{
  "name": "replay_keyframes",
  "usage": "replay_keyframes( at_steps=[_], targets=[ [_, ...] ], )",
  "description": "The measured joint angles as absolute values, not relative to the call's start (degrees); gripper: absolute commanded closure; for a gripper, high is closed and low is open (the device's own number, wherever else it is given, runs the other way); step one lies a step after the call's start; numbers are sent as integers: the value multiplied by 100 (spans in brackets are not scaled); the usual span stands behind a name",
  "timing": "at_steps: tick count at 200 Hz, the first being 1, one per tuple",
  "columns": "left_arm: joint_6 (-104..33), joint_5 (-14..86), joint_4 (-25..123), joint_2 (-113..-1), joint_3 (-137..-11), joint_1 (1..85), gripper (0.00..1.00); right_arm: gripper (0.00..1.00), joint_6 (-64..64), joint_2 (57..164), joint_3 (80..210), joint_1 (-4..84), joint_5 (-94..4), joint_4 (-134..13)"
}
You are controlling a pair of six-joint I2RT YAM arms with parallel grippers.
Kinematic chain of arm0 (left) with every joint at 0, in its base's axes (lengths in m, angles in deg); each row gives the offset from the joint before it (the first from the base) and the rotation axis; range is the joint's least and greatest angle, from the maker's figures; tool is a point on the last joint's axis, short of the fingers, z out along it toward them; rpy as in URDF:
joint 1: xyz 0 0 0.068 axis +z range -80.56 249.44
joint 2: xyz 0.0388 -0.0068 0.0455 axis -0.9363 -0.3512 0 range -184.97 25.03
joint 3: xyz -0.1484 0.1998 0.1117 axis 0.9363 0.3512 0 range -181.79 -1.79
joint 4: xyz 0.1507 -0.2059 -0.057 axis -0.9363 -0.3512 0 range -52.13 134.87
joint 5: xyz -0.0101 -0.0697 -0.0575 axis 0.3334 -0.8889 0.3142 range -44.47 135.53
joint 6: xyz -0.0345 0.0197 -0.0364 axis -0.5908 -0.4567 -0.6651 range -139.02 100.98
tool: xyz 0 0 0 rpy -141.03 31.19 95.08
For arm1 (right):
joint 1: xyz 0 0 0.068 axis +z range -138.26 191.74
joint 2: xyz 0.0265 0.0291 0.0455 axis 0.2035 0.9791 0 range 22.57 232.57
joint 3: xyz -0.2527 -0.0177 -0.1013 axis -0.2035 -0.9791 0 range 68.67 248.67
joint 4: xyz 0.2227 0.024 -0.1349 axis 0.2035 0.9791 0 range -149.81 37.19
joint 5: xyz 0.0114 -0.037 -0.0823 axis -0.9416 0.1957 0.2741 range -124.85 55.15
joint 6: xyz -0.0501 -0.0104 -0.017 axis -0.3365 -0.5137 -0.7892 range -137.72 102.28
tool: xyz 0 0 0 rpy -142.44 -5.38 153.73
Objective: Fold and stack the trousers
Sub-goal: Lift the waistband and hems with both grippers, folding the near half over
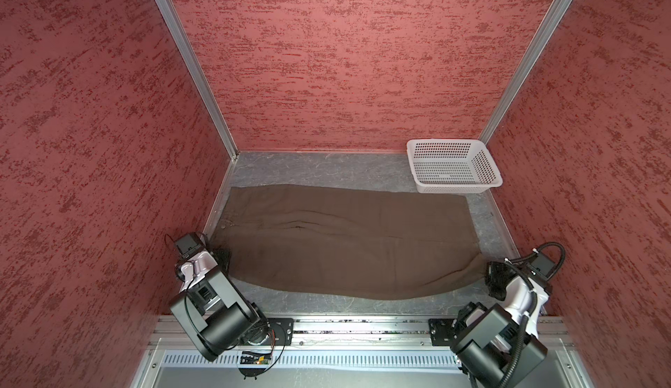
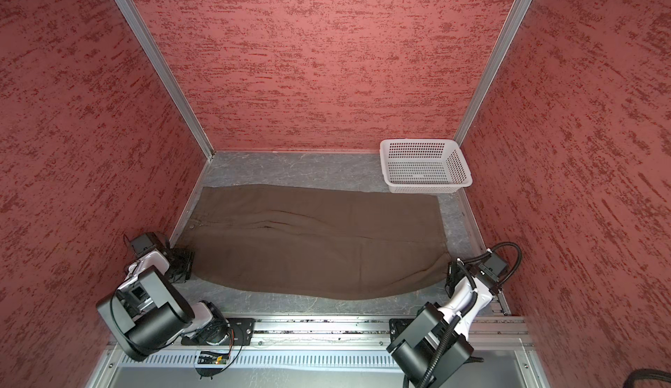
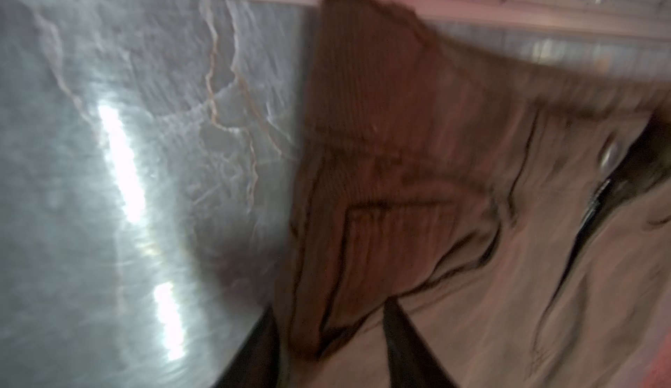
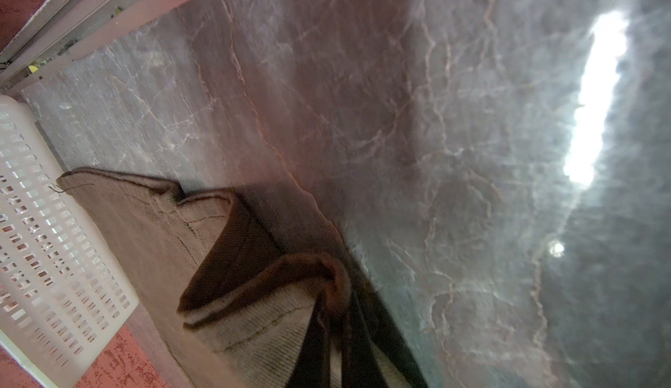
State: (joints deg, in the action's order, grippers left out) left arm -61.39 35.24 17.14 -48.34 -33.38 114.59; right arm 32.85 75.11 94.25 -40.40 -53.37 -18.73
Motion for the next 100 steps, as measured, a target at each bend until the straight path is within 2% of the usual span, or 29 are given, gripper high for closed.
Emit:
replay_keyframes(
  at_steps=[13,53,100],
  targets=[
    [-6154,3437,1778,-4908,-3343,11454,100,100,3287,7532,9497,-4040,-5355,-1862],
    [-6217,3253,1181,-4477,-3539,11492,100,100,3396,7705,9981,-4046,-5488,-1783],
    [-6226,2770,97,-3354,-4862,11714,100,100,3532,8155,10800,-4107,-5978,-1768]
  ],
)
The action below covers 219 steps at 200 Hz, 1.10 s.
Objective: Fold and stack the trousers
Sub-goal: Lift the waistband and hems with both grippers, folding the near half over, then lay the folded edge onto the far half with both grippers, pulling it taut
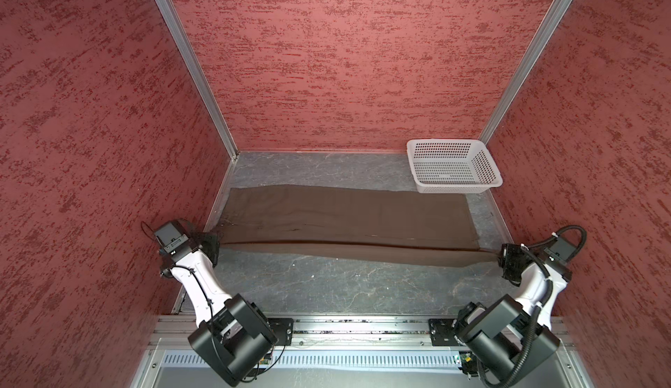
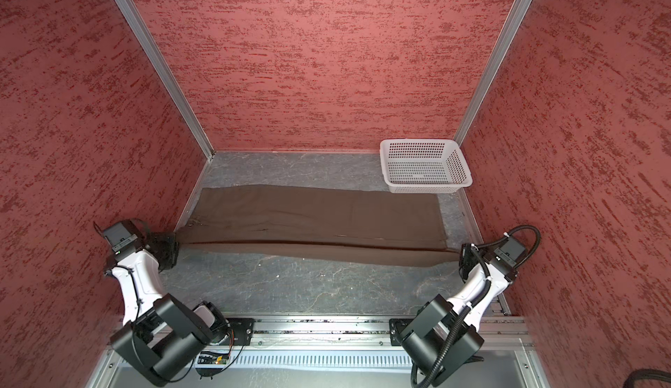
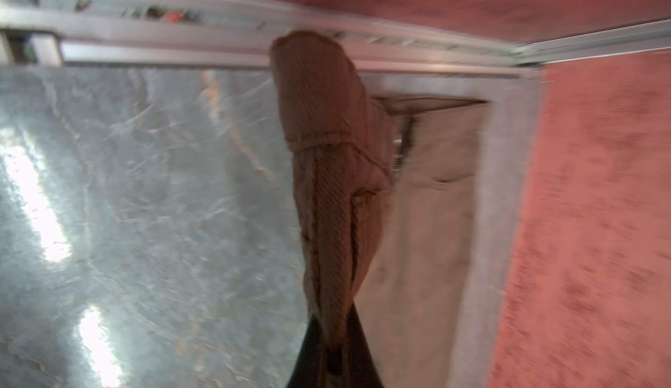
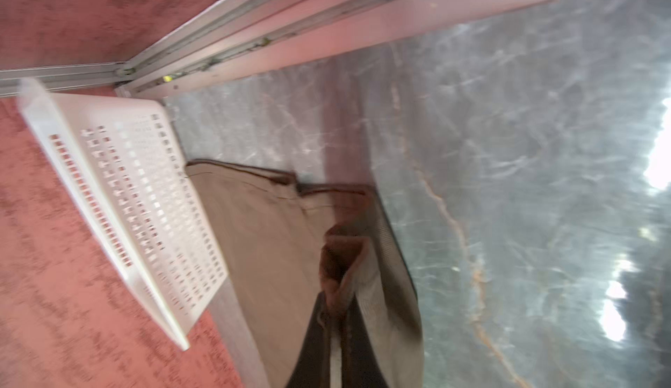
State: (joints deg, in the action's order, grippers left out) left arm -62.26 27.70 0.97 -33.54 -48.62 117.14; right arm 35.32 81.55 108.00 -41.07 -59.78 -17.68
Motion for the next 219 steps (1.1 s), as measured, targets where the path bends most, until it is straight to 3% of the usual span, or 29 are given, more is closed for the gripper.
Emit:
replay_keyframes(
  at_steps=[66,109,219],
  targets=[
    [-6490,2287,-786,-3428,-5788,11926,100,100,4721,8346,10772,-4245,-7213,-2791],
    [-6709,1778,-493,-3544,-5891,11916,100,100,5685,8407,10496,-4241,-7615,-3858],
    [-7236,1564,1288,-4584,-5731,10928,100,100,6633,8920,10671,-3605,-7267,-5230]
  ],
)
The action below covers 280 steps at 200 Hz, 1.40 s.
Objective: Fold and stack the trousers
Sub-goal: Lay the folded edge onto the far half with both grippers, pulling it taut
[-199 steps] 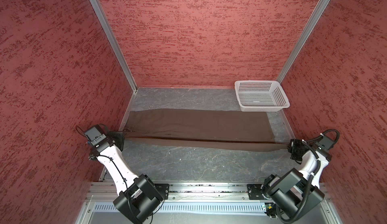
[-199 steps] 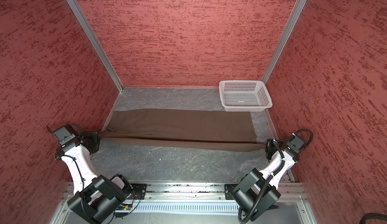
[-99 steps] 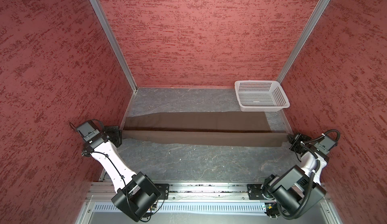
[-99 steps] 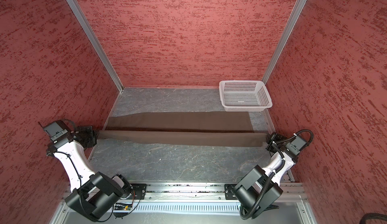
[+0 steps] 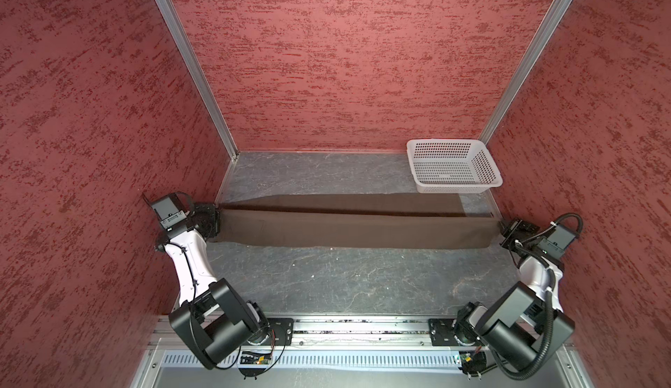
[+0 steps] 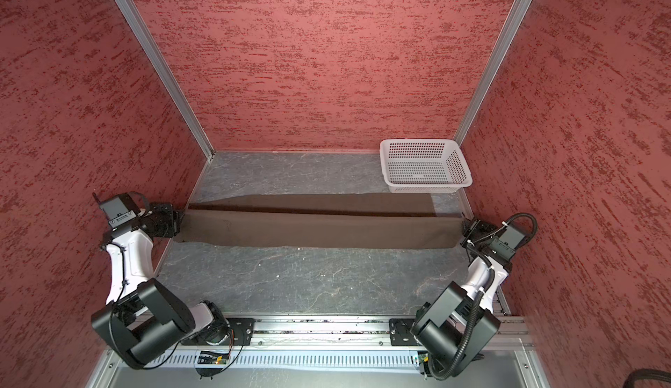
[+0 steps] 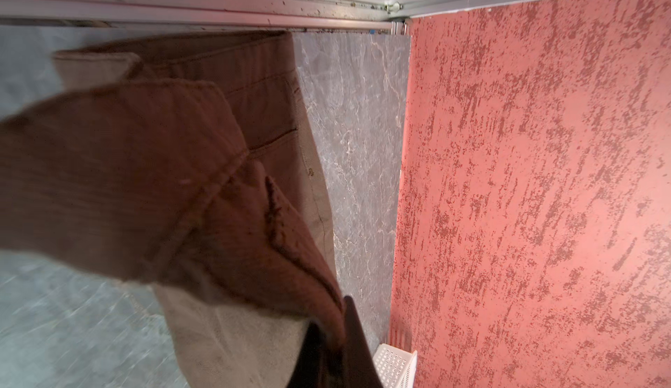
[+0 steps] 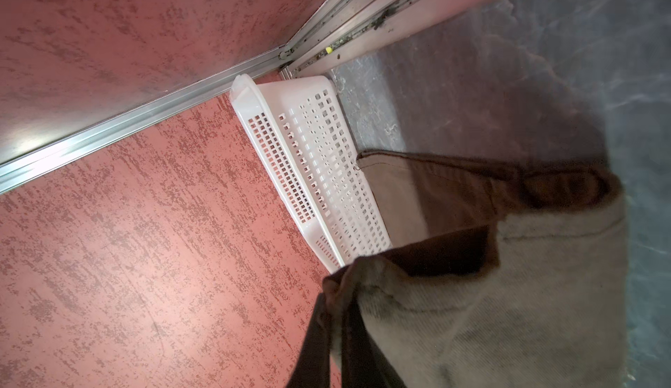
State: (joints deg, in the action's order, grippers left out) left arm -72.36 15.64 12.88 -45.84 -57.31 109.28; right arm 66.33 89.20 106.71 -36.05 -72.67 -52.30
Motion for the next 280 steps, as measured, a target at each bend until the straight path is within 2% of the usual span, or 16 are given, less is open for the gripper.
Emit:
replay_keyframes(
  at_steps=[127,215,280],
  targets=[
    [-7194,1656,1557,-5609,-6807,10281,100,100,6856,10337,11797,-2737,-6835,-5914],
    [-7048,1769,1660,-6250,-6805,10139,100,100,6819,11104,11810,-2612,-6668,-6050],
    [-6853,2362,1948,-7188,-7041,9656,100,100,6703,11954,11611,-2326,-6327,-6789]
  ],
)
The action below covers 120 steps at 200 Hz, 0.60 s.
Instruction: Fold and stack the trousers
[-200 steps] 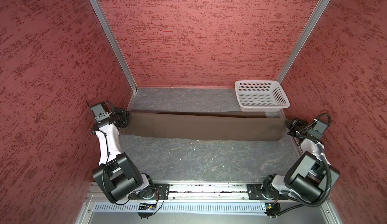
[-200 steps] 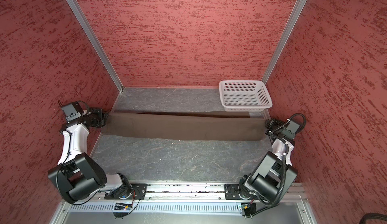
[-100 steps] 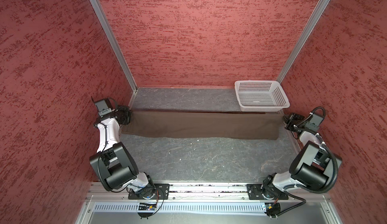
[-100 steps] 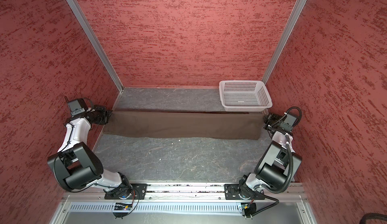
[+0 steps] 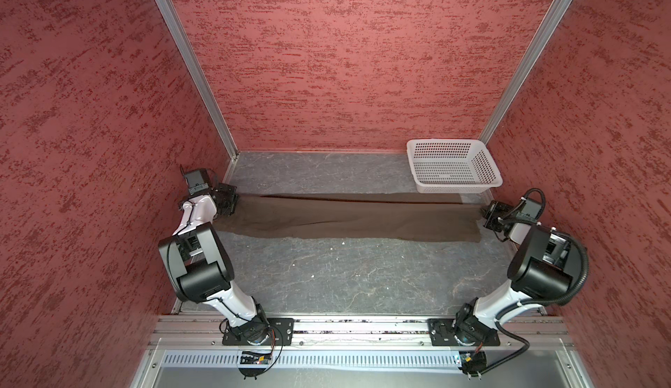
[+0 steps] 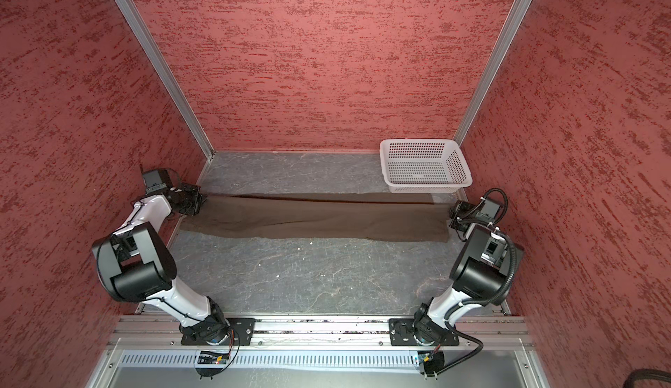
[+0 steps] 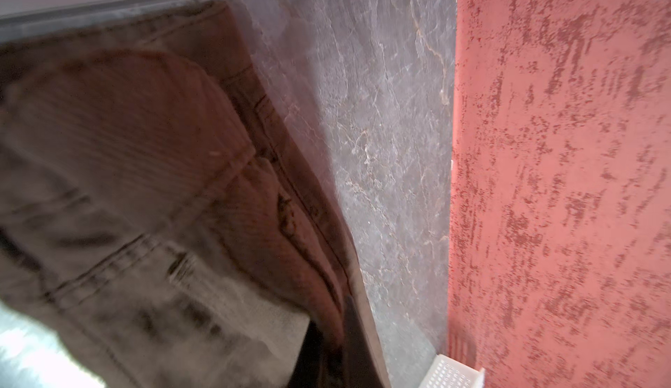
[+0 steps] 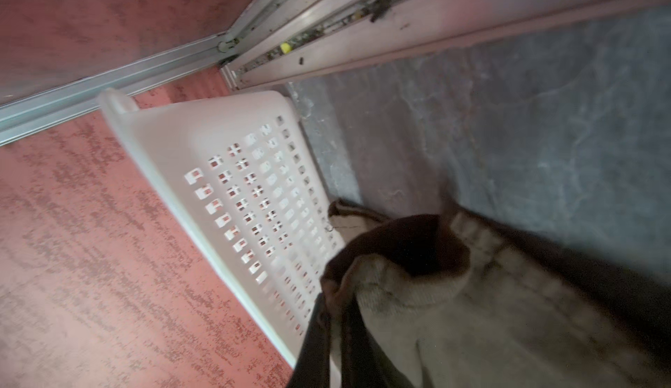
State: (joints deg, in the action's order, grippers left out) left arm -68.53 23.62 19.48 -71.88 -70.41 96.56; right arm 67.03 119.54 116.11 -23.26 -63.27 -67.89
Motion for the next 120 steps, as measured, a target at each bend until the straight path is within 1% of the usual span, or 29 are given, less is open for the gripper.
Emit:
replay_keyframes(
  at_steps=[28,69,90,120],
  targets=[
    [-6823,2506,2066,-7550,-7102,9520,100,100,6520,12205,11331,-2208,-6048,-7009],
    [-6678,2982,2160,-7371,-6490,9210,100,100,6100,11941,10726,-2134,-5670,-7191],
    [-6624,3155,2097,-7019,-5950,9190,100,100,5916,11613,10348,-2138,-5602,-7215],
    [-6595,3288,1985,-6088,-4984,9551,100,100,5768,11406,9919,-2370,-5890,-7481]
  ],
)
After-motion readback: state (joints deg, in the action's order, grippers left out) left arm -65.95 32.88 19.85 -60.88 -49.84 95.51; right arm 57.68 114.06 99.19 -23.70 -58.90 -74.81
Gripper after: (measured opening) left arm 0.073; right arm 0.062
